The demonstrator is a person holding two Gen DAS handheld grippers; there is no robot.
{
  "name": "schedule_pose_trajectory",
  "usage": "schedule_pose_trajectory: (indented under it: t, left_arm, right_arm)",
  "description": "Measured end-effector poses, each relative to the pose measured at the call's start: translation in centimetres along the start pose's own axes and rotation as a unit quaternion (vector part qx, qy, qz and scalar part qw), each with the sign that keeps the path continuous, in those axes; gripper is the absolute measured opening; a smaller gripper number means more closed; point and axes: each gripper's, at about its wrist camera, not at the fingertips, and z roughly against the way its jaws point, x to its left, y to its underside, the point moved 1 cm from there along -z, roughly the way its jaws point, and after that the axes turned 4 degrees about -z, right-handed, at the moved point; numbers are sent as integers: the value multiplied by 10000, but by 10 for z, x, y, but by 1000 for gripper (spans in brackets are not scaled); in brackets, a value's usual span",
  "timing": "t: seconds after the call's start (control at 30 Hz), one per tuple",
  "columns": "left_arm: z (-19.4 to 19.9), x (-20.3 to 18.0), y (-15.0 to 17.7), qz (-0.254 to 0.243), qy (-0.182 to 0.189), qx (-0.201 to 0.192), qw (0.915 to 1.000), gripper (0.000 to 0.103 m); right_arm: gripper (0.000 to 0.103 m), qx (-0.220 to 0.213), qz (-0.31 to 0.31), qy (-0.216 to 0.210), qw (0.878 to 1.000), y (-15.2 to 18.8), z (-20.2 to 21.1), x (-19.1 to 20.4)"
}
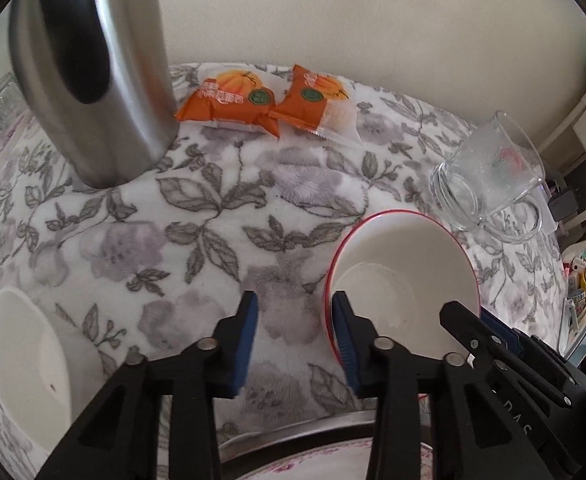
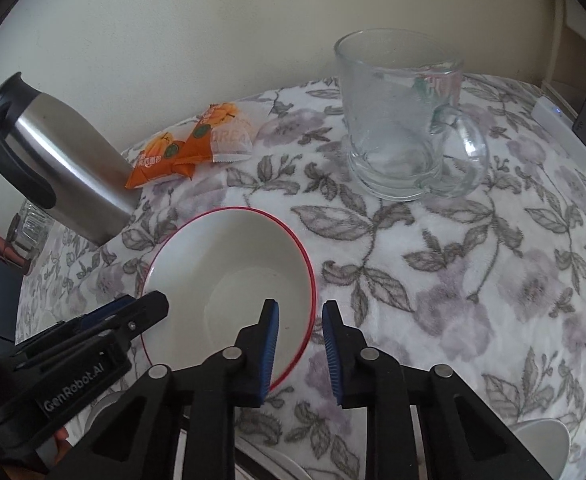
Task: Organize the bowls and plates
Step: 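Close both grippers on the red-rimmed bowl's rim and lift it, then carry the red-rimmed bowl with both grippers over the plate in the tray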
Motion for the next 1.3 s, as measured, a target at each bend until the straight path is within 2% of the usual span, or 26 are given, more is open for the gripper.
schedule_pose_trajectory:
  t: [0.2,0.33,0.47,0.67,0.87,1.07,1.3]
  left_arm:
    - [-12,-12,-4,-273,-75,84,9996,22]
    - [-17,-15,-5,-346,-65,137,9993,18]
    - [-20,-19,-3,-375,54,161,9992,10]
    - [-16,-21,-4,-392,46,53,9992,10]
    - [2,-22,-8,-405,104,-224,9989,10]
    - [35,-23,-8,-352,144,-611,9974,10]
    - [80,-23,12,-234,125,-940,9952,10]
  right_arm:
    - [16,175,105,193,9996,-2,-15,3]
    - [16,274,93,186,9994,-3,-20,2]
    - [16,260,108,184,9994,-3,-19,3]
    - [16,230,18,77,9997,-3,-14,1]
    - [16,40,-11,-33,10000,-8,1,2]
    - [16,-255,64,-104,9996,-9,37,11]
    - [16,-531,252,-161,9981,8,80,19]
